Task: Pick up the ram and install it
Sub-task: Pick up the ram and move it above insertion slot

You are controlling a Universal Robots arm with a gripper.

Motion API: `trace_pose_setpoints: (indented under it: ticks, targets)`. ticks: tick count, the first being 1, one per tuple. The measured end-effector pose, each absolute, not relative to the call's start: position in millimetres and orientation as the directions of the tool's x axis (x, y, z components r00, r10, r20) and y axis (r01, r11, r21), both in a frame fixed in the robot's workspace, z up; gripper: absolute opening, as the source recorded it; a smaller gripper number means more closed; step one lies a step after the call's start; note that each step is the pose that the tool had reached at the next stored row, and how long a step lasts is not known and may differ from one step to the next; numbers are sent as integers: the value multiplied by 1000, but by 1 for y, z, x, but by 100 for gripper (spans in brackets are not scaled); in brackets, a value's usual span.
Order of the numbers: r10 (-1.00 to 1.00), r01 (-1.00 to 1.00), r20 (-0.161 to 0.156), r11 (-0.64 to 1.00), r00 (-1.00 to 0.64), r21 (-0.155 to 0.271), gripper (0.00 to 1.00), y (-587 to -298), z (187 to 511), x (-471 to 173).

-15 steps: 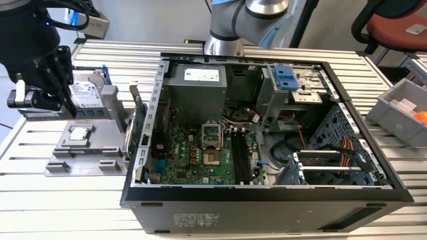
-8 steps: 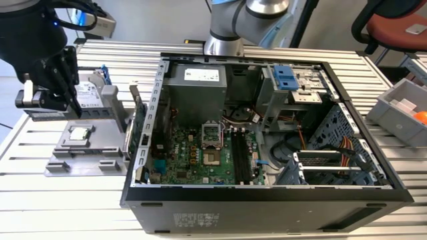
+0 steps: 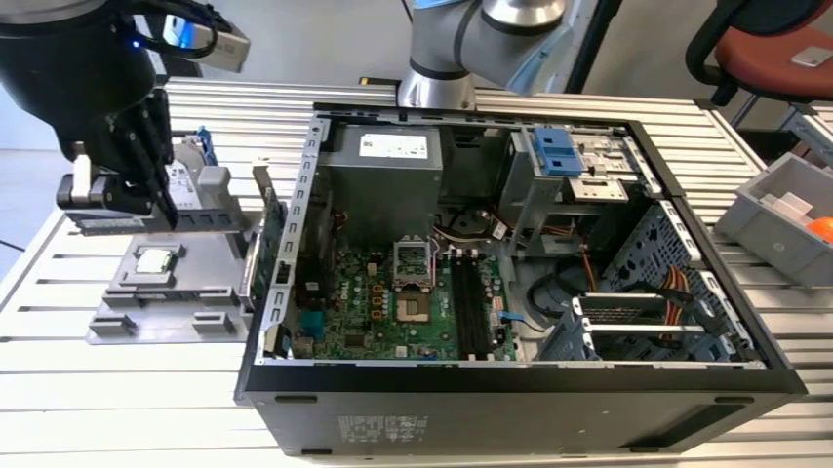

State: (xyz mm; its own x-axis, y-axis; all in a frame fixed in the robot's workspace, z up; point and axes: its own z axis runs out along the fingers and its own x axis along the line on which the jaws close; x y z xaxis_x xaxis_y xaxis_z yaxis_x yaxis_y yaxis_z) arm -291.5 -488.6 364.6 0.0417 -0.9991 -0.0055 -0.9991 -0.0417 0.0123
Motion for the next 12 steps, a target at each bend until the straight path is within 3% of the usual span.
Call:
trace_pose_setpoints:
  ticks: [12]
  targets:
    - [-999, -999, -6, -42, 42, 12, 0, -489, 367, -265]
